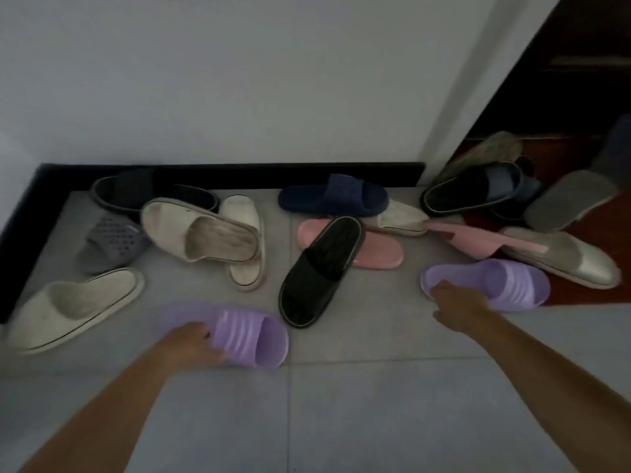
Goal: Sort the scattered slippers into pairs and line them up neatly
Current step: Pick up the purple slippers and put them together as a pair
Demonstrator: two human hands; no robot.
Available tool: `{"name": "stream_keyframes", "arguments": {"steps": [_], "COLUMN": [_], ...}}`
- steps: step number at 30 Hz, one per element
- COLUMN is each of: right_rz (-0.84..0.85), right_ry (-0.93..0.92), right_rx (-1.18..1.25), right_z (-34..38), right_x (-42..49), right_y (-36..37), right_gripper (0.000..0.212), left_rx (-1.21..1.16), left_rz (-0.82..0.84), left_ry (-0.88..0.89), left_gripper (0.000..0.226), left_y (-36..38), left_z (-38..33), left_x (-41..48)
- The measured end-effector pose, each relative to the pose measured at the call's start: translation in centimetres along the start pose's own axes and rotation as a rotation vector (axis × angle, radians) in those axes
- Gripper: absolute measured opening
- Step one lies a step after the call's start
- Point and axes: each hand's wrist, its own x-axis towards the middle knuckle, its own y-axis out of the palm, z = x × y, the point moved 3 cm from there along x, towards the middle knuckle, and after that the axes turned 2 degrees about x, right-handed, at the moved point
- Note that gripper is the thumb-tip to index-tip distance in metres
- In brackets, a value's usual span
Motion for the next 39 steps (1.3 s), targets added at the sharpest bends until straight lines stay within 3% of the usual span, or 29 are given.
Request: {"name": "stream_keyframes", "arguments": {"steps": [3, 10, 15, 19, 21, 23, 25, 27, 30, 35, 39], "right_rz": [-0.003, -0.018, -0.155, -0.349, -0.462, -0.423, -0.49, -0.565, -0.591, -0.546, -0.408], "right_ry": [0.086, 0.234, 0.386, 0.161, -0.007, -0.098, -0.332, -0.517, -0.71, -0.834, -0.738], "right_rx": [-0.115, -0.034, -0.046, -0.112, -0.101, -0.049, -0.016, -0.02, -0.101, -0.146, -0.06], "right_z": [-1.3, -4.8, -4.8, -1.2, -0.2, 0.7, 2.2, 4.3, 8.0, 13.7, 14.0], "right_x": [-0.3, 0.6, -0.2, -2.3, -3.8, -5.5, -8.0, -10.4, -13.1, -14.4, -14.3], "right_y": [1.5, 1.5, 3.7, 3.4, 3.3, 4.4, 5.7, 7.6, 9.3, 10.0, 9.3], "right_gripper": [0.048, 0.057, 0.041, 0.017, 0.022, 0.015, 0.013, 0.025, 0.018, 0.026, 0.03], "left_rx": [-0.155, -0.298, -0.554, -0.509, -0.589, -0.734, -0.85, -0.864, -0.782, -0.827, -0.585], "left_rz": [-0.068, -0.058, -0.032, -0.015, -0.08, -0.151, -0.17, -0.172, -0.131, -0.135, 0.105], "left_ry": [0.066, 0.101, 0.033, 0.135, 0.182, 0.176, 0.18, 0.195, 0.183, 0.061, 0.251], "left_gripper": [0.018, 0.027, 0.04, 0.033, 0.034, 0.035, 0.034, 0.037, 0.035, 0.032, 0.033], "left_y": [2.4, 4.0, 5.8, 6.2, 5.9, 5.3, 4.9, 5.2, 7.5, 10.9, 13.5], "left_z": [0.4, -3.6, -5.6, -10.3, -12.9, -15.5, -17.8, -19.4, -19.9, -16.2, -14.8], "left_x": [-0.4, -3.0, -4.9, -6.6, -6.7, -6.3, -5.8, -5.3, -5.2, -4.6, -4.6]}}
